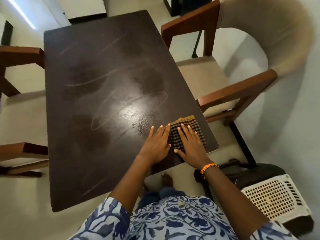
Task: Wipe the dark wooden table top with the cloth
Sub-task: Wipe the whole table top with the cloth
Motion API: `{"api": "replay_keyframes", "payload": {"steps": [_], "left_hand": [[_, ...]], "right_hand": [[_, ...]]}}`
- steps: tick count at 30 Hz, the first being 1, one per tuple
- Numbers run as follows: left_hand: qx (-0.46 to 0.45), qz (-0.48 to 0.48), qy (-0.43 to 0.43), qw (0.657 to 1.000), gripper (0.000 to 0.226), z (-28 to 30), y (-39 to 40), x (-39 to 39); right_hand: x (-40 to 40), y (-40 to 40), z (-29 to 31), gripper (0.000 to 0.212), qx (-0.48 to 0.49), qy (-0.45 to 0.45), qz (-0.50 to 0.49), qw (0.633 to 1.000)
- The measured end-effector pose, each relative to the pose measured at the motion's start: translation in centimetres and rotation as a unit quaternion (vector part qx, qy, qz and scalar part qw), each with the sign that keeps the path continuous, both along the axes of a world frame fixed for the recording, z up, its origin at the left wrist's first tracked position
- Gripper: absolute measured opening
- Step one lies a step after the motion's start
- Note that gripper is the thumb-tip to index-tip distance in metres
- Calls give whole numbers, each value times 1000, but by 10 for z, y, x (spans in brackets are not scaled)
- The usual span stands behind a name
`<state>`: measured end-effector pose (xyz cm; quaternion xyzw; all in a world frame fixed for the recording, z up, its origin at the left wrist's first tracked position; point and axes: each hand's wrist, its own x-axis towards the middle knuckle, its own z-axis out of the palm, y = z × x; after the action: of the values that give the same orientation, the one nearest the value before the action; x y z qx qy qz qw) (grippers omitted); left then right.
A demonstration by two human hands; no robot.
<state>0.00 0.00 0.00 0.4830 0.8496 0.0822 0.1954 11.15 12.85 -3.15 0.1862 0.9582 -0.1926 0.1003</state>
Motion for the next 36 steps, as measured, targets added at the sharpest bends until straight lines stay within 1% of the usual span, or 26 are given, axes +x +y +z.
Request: {"api": "replay_keyframes", "payload": {"steps": [3,5,7,10,13,15,16,19,21,23,27,31,36], "left_hand": [[-27,-8,-20,999,69,-5,4,2],[-32,-3,-45,998,69,-8,5,3],[-35,3,-48,998,68,-9,7,4],[-34,18,-46,998,66,-11,10,6],[-14,50,-73,996,64,-10,14,4],[12,81,-94,992,62,-9,16,1],[34,99,-104,989,61,-8,16,-1],[80,159,-123,976,59,-3,12,-10],[95,188,-131,969,61,1,5,-21],[109,213,-133,962,62,5,-3,-34],[139,252,-126,949,63,13,-24,-62],[161,277,-120,939,63,22,-54,-103],[218,300,-148,917,61,37,-89,-177]], "right_hand": [[1,3,-5,80,3,17,-1,1000],[0,4,-6,75,-9,21,-6,1000],[-2,6,-7,70,0,26,-7,1000],[-4,7,-7,61,51,56,-13,997],[-9,10,-4,54,117,131,-17,984],[-17,16,-3,50,138,153,-4,979],[-23,19,-2,49,130,158,7,979],[-47,26,9,44,50,130,-10,990],[-67,25,18,44,19,142,-43,989],[-86,17,27,45,1,155,-52,987],[-127,-10,41,41,-35,188,-44,981],[-182,-46,52,36,-80,251,-31,964],[-265,-95,58,34,-153,256,-24,954]]}}
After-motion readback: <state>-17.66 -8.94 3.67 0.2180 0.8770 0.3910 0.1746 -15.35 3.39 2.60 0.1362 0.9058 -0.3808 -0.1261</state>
